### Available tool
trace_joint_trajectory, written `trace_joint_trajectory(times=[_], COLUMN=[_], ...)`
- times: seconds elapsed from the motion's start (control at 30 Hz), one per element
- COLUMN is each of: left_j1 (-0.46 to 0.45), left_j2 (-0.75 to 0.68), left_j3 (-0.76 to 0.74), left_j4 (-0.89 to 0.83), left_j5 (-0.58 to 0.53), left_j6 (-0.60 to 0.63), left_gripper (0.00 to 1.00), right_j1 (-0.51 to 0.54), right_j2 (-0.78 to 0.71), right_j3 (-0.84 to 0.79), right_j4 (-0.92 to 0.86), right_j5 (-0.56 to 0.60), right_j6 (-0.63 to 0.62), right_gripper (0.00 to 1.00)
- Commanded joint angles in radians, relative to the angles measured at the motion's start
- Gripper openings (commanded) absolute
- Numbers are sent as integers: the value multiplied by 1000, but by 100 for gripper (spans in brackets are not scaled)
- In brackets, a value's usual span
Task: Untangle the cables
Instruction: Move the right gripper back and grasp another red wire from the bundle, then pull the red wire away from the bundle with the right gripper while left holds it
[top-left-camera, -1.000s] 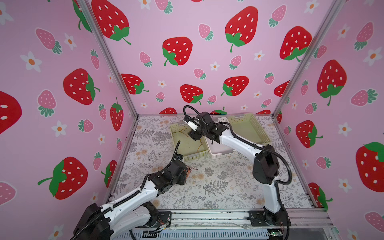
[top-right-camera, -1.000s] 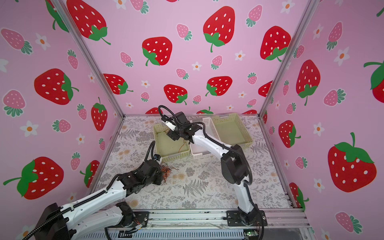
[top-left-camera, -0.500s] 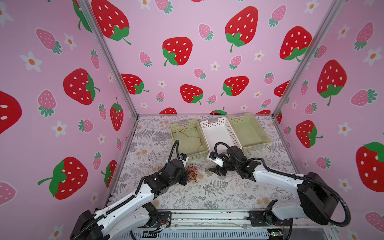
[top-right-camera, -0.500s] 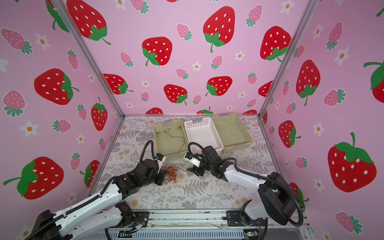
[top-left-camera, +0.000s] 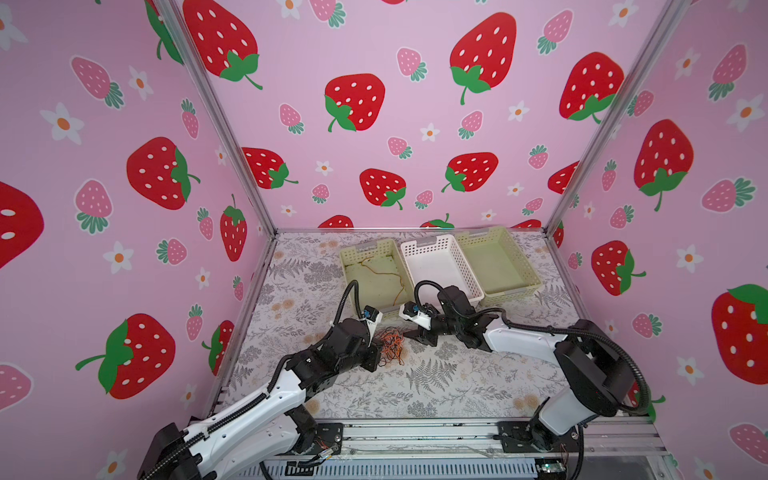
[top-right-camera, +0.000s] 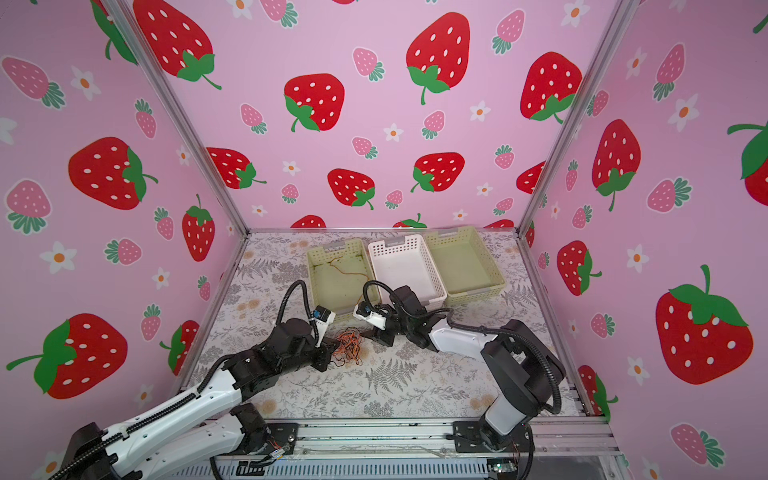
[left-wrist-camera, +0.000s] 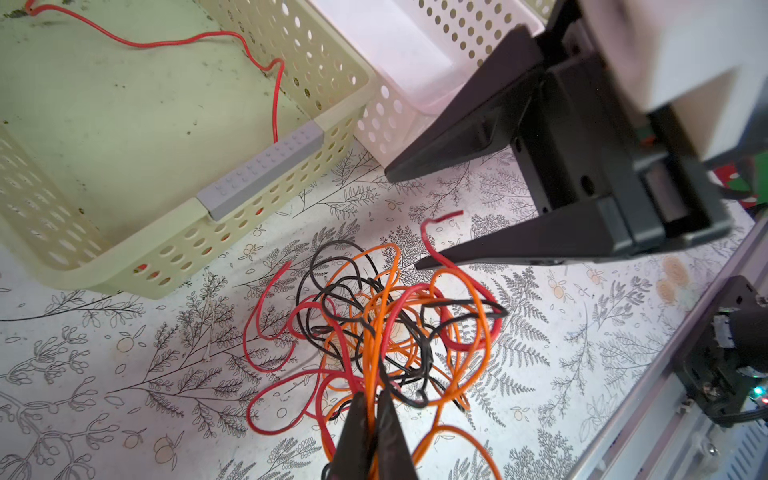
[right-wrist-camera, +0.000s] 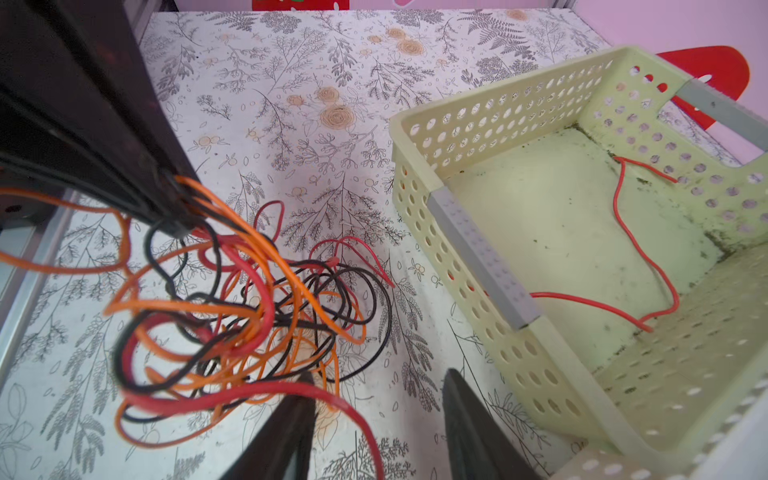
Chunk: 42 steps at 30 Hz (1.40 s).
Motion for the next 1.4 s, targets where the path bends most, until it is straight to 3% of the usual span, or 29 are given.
trace_joint_trajectory(times=[0.0,0.1,0.2,0.47,0.77,1.07,1.37], left_j1=[-7,-8,-10,-10,-8,6,23], left_j2=[-20,-39,-70,-113,-114,-64,-4], left_j3=[31,31,20,11,11,14,-7], left_j4=[25,19,18,-71,-140,-202,-161], left_j5=[-1,-23,-55,-189,-301,-352,-285], left_j6=[13,13,9,-27,-74,-122,-99], left_gripper=[0,0,0,0,0,0,0], right_j1=[7,7,4,-39,-189,-257,-273], right_j2=[30,31,4,-152,-281,-310,-316], right_j3=[34,32,-1,-90,-168,-174,-164], right_j4=[-21,-15,18,9,-107,-177,-213], right_j5=[-19,22,84,277,398,475,522], right_j6=[-25,-10,15,79,126,149,161], right_gripper=[37,13,0,0,0,0,0])
